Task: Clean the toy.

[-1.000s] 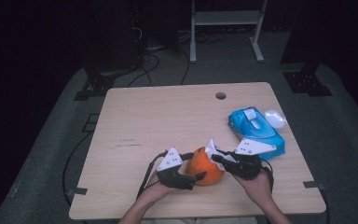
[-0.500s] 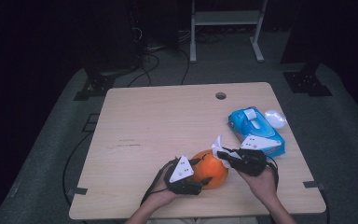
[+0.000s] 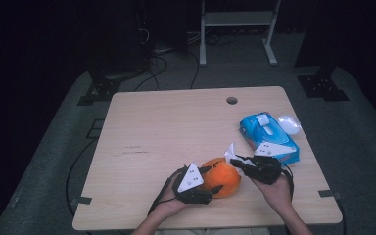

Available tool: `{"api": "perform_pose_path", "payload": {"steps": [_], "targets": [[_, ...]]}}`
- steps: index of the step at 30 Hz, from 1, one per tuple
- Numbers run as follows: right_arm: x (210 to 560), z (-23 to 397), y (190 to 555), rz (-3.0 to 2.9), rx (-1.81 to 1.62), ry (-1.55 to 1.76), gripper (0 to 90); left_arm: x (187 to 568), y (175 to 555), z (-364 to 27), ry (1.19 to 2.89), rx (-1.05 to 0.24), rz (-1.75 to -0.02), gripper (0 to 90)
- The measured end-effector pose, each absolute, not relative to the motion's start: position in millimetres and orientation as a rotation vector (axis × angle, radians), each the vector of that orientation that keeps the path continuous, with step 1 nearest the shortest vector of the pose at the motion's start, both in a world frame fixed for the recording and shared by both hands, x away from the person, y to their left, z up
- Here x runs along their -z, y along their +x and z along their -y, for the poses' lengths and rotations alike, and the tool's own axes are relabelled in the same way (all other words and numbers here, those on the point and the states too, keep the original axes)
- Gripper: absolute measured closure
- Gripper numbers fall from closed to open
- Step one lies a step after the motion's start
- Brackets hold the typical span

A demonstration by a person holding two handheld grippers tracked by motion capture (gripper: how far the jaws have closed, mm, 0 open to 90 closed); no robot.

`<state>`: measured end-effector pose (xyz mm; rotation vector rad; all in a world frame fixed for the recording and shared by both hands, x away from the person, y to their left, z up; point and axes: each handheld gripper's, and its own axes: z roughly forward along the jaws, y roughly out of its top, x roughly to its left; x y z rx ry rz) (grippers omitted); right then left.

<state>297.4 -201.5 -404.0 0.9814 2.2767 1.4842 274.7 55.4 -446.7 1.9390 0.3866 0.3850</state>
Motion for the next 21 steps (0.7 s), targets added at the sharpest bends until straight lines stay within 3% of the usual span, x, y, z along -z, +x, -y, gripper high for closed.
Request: {"api": "perform_pose_path", "payload": {"steps": [5,12,21], "targets": [[395,189,286,-2.281,-1.551,0.903,80.4,447,280,-60,1.933,-0.354,-0.410,32.2],[406,205,299,-2.252,-1.525,1.020,80.4,442,284,-67,1.910,-0.361,-0.463,36.2],[397,186,287,-2.281,-1.567,0.882,80.2,438,288,-76,1.889,-0.365,-0.532,40.2]]}}
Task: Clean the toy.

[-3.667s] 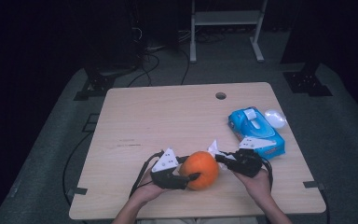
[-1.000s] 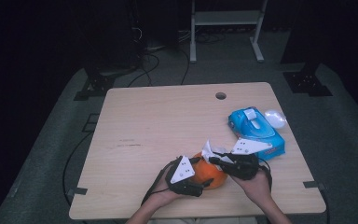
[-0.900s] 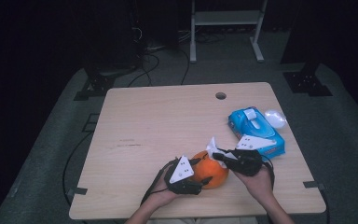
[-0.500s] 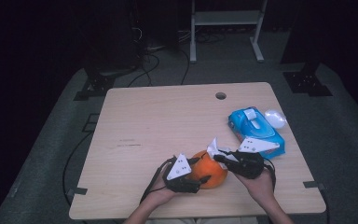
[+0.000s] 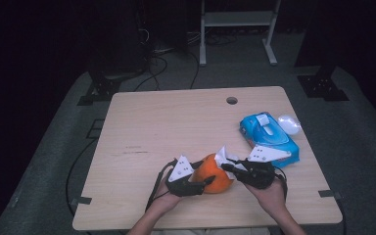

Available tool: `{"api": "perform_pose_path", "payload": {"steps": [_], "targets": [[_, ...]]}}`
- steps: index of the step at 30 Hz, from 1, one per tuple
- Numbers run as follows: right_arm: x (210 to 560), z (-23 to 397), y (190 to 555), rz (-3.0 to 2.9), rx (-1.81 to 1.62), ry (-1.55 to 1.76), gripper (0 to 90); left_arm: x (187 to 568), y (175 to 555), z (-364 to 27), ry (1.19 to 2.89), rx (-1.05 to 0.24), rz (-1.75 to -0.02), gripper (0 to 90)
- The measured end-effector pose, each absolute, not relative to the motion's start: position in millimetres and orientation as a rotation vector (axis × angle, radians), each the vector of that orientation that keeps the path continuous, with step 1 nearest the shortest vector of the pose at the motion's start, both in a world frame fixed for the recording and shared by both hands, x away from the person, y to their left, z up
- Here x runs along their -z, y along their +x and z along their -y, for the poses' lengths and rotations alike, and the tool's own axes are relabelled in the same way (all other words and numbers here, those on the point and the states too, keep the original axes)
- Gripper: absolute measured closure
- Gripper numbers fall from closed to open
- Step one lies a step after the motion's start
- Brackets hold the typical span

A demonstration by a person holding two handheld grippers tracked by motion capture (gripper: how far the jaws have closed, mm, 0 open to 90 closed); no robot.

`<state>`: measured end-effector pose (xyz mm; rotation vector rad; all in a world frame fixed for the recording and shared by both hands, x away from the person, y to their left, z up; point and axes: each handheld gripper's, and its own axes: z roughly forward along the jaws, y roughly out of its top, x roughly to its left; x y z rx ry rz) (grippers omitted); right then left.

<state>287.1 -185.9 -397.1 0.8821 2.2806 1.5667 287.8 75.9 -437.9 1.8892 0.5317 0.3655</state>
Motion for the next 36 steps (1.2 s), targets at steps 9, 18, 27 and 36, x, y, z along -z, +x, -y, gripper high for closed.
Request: {"api": "perform_pose_path", "payload": {"steps": [9,18,27,36], "targets": [[400,183,287,-2.283,-1.535,0.884,80.1,438,289,-78,1.885,-0.355,-0.542,31.4],[406,202,291,-2.328,-1.463,0.968,79.9,444,281,-57,1.897,-0.364,-0.482,23.7],[422,242,294,-2.350,-1.435,1.119,79.7,437,273,-39,1.872,-0.253,-0.389,23.9],[438,265,296,-2.373,-1.520,1.127,79.3,421,311,-33,1.885,-0.300,-0.473,23.3]]}}
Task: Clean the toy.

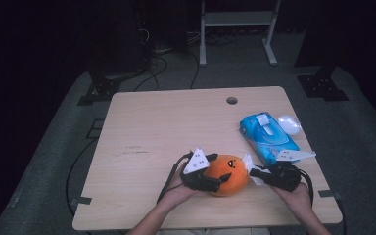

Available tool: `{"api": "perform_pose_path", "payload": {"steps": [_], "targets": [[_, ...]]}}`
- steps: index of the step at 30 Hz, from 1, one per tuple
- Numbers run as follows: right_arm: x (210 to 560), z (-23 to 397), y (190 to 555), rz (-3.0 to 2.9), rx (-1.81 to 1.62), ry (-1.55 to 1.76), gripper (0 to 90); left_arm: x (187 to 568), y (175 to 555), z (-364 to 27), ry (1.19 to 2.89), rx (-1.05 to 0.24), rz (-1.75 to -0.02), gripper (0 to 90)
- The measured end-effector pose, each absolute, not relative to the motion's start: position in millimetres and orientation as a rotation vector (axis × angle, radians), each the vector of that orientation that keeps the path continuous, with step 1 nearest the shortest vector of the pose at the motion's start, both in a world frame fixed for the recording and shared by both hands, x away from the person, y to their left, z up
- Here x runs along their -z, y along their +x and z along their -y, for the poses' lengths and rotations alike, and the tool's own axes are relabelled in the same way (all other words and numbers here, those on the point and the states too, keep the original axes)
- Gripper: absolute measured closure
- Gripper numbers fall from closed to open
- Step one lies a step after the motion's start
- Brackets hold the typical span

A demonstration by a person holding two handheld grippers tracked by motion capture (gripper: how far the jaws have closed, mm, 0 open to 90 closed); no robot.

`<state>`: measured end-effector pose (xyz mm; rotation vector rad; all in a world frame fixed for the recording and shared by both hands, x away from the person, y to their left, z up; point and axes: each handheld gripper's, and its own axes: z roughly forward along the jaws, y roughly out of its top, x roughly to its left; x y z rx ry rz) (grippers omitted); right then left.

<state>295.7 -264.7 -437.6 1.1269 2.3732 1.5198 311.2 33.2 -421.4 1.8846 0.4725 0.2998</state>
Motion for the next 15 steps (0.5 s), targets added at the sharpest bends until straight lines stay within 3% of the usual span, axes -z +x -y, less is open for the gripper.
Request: {"api": "perform_pose_path", "payload": {"steps": [6,9,15], "targets": [[442,273,294,-2.393,-1.504,1.119,79.1,430,322,-15,2.006,-0.121,-0.440,22.0],[446,281,292,-2.389,-1.482,1.134,79.1,432,319,-10,2.038,-0.100,-0.459,28.4],[443,297,289,-2.331,-1.525,1.168,78.7,435,315,-5,2.089,-0.201,-0.465,47.6]]}}
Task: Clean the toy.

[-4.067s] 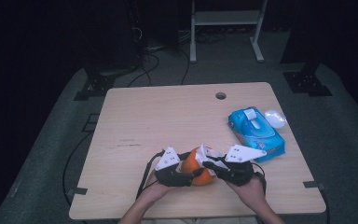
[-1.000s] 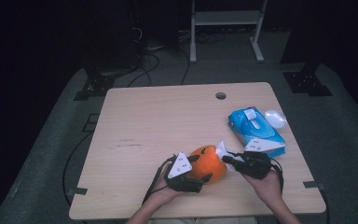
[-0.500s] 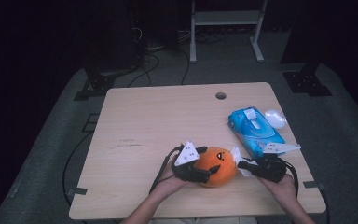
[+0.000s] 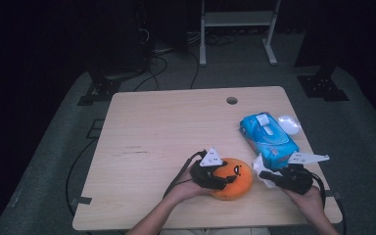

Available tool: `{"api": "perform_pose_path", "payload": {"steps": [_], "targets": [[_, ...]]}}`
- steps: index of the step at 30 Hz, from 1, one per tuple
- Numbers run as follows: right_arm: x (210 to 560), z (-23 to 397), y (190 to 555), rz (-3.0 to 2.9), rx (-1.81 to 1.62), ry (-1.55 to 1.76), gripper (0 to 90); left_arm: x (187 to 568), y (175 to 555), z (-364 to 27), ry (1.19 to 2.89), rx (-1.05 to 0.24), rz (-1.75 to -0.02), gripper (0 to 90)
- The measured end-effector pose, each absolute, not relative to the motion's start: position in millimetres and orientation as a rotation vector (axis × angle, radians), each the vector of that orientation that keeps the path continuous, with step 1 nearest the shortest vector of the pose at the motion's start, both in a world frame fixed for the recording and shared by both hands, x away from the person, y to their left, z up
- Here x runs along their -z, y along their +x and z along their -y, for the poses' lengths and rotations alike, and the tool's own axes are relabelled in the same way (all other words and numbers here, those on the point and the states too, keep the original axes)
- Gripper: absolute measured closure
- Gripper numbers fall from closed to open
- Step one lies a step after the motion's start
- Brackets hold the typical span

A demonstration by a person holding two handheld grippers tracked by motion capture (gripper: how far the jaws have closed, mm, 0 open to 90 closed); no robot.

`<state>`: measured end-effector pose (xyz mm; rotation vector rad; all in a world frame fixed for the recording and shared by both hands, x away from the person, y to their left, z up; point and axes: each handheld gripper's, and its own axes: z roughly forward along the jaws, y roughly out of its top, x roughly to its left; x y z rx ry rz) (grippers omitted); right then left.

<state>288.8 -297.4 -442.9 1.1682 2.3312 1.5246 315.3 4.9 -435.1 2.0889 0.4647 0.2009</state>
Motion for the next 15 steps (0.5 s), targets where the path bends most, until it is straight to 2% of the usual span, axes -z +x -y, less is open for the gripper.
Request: {"api": "perform_pose_path", "payload": {"steps": [2,7,15], "targets": [[441,300,288,-2.315,-1.542,1.177,78.7,433,313,-2,2.099,-0.236,-0.449,53.5],[442,299,286,-2.320,-1.519,1.154,78.4,425,312,-5,2.073,-0.250,-0.437,61.1],[444,298,288,-2.336,-1.467,1.132,78.3,415,318,-22,2.009,-0.268,-0.501,63.2]]}}
